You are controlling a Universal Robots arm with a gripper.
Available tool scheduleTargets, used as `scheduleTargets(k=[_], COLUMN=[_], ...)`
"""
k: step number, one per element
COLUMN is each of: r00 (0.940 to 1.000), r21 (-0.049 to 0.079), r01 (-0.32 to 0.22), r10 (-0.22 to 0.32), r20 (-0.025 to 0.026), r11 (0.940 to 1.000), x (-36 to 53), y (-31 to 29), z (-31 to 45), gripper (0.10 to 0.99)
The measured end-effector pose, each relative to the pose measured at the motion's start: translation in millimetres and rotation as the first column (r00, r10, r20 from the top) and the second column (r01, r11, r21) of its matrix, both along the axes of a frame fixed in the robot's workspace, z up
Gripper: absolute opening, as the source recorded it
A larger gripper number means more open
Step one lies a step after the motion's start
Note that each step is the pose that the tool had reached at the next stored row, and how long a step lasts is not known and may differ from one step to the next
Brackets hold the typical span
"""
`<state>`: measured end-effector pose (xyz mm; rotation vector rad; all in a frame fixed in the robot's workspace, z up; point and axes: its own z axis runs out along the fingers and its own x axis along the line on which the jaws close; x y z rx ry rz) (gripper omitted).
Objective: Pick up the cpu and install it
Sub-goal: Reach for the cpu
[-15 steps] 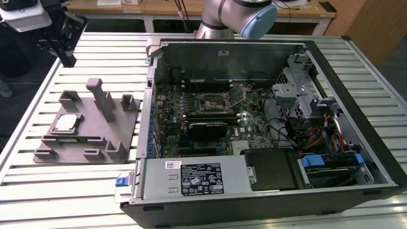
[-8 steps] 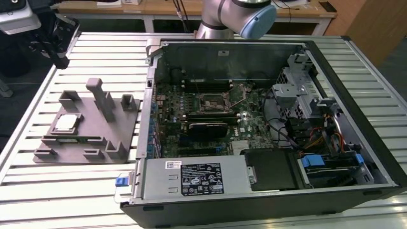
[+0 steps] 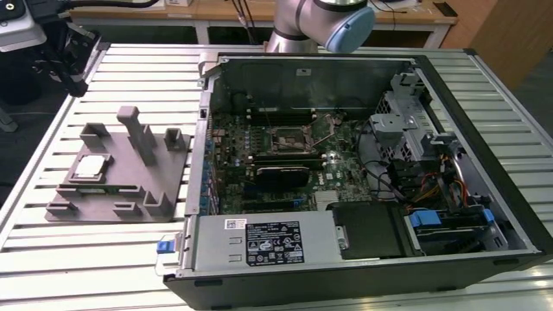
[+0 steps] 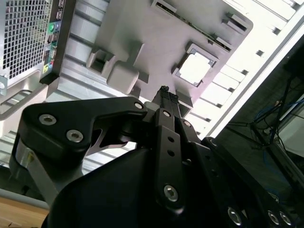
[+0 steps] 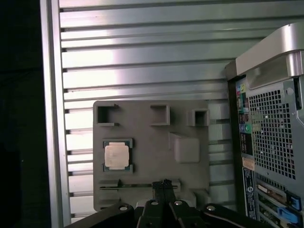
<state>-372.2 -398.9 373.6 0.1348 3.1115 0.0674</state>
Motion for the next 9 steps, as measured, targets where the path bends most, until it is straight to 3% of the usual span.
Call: scheduleTargets(k=[9], r00=[1.0000], r21=[0.000], r01=[0.000], r10=[0.000], r20=[0.0000], r11=[1.0000], x=[-3.9], y=[0.0], z=[-11.1], gripper=[0.106])
